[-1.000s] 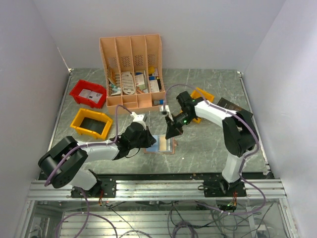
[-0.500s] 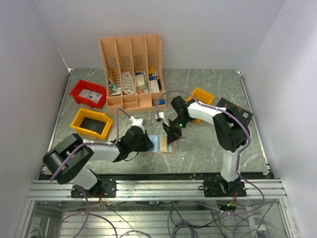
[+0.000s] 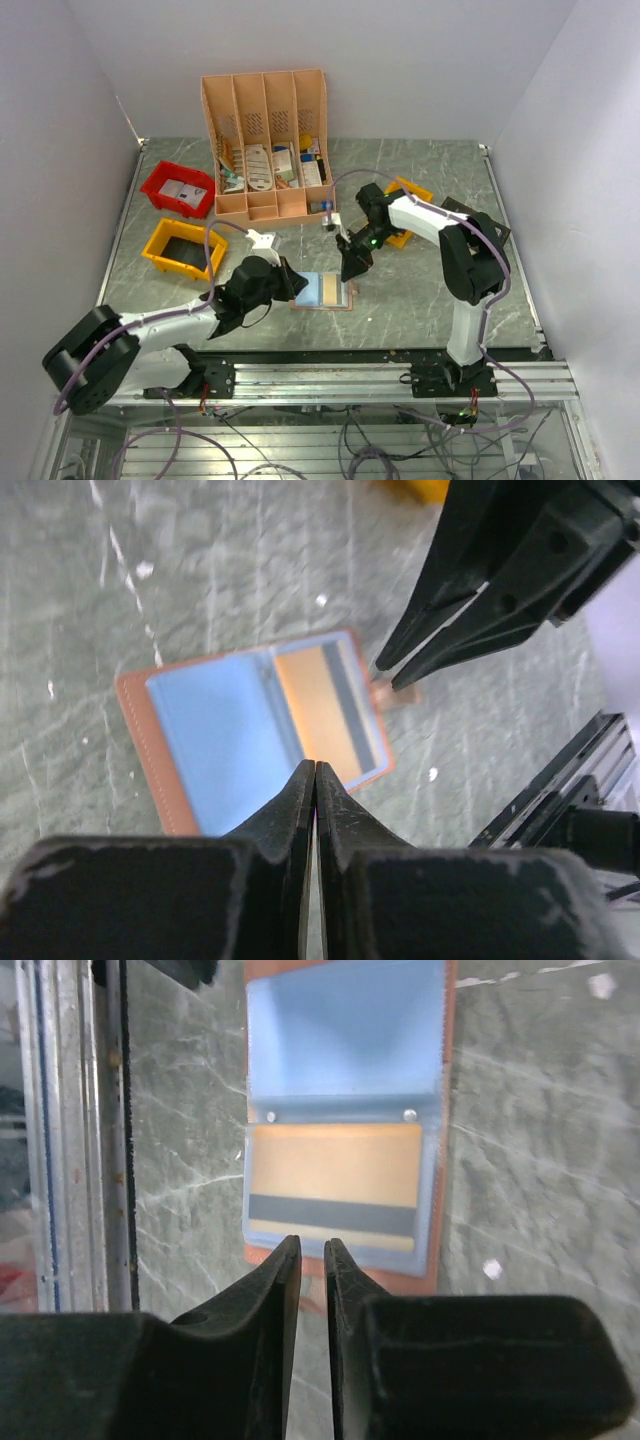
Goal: Put the credit cards into the card holder
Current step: Move the storage box to the center of the board.
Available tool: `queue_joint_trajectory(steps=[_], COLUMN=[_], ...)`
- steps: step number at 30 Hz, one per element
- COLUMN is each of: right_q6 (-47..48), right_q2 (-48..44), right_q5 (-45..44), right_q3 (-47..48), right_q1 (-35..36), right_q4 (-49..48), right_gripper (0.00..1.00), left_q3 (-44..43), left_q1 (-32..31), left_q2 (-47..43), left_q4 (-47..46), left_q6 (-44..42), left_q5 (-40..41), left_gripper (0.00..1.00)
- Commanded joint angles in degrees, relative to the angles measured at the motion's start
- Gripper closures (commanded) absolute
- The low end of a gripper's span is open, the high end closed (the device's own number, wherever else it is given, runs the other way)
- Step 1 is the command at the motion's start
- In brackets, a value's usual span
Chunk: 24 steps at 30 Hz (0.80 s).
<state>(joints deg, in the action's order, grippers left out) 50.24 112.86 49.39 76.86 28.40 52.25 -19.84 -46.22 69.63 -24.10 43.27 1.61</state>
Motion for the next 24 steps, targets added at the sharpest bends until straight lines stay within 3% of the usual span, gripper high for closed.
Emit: queue_joint_trajectory(steps=[1,6,10,13,24], right_q6=[4.0,-2.4,-9.1,-10.3,-10.0], right_q2=[-4.9,-10.2,-10.5,-7.5,5.8], right_q5=[7.7,7.0,2.7,-0.9,-12.7], right_q3=[2.5,1.7,3.3,7.4,20.7], right_q1=[-4.7,-11.2,-17.1,-20.9,-25.7], right_q4=[4.0,-2.9,-7.4,-5.5,-0.8], right_gripper=[0.82,0.70,0.58,0.53,0.38], left_q3=[0.4,2.0,1.7,1.3,-0.9], left_q1=[0.2,0.4,0.5,0.6,0.9], left_q2=[-5.7,-10.0,-10.7,-9.7,-10.1], left_q4=[-1.2,-6.0,-7.7,-9.3,-3.0], left_q6=[-2.6,-1.6,-1.1,0.0,0.9], left_q5=[4.5,6.6,6.0,3.4,3.4], left_gripper=[0.87,0.73,0.46,0.32,0.21])
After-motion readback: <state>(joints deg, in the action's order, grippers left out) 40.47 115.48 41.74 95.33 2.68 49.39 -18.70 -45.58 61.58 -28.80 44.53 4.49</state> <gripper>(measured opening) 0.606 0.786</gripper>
